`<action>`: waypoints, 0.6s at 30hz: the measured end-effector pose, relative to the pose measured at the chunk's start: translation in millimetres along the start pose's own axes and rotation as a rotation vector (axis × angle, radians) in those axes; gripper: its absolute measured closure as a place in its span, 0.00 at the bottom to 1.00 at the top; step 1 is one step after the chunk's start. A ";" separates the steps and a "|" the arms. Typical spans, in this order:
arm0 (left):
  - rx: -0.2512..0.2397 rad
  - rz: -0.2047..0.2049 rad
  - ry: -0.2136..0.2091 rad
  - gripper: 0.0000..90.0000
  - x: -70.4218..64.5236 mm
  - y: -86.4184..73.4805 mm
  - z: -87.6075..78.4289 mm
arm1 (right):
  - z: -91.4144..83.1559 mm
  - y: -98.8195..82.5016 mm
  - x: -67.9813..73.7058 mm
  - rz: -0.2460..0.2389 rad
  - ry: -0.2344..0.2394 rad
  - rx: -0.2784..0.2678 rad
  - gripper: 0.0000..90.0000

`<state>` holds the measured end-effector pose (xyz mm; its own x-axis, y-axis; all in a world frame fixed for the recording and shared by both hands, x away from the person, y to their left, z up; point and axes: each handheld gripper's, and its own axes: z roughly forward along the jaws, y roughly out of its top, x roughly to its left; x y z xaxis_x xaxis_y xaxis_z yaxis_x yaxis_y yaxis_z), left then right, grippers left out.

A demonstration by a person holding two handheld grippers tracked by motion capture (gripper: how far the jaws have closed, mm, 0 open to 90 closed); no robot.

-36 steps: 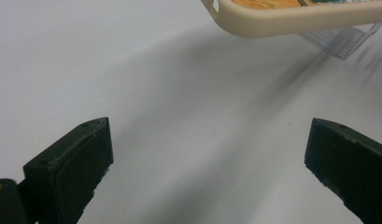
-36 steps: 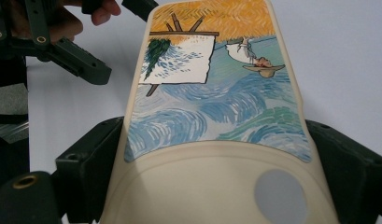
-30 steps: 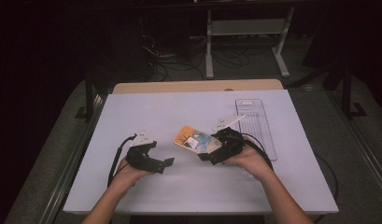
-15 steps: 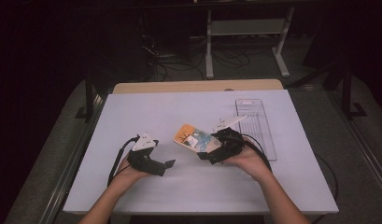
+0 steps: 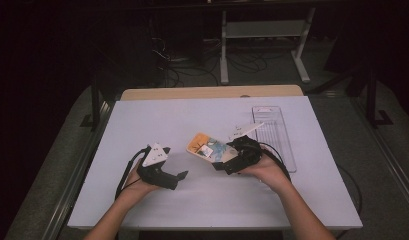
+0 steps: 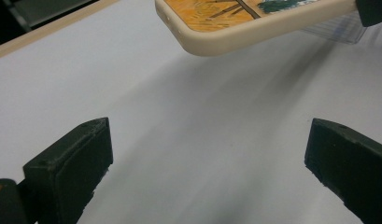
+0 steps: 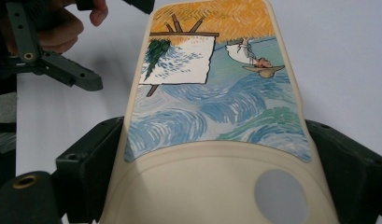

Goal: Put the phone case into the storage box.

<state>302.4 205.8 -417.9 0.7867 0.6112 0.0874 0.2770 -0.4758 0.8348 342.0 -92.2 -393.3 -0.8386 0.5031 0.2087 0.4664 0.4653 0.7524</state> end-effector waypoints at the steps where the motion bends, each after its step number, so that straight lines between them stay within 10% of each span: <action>1: 0.000 0.005 0.001 0.01 -0.4 0.0 0.0 | 0.6 -0.1 0.5 0.005 -0.004 0.005 0.12; 18: -0.002 0.165 0.067 0.01 -9.3 0.1 3.0 | 3.5 -0.6 2.8 -0.005 -0.019 0.035 0.12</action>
<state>296.8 198.2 -420.3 0.7830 0.5654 0.2594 0.1457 -0.5721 0.8072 340.4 -88.5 -395.4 -0.8357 0.5141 0.1932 0.4721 0.4928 0.7309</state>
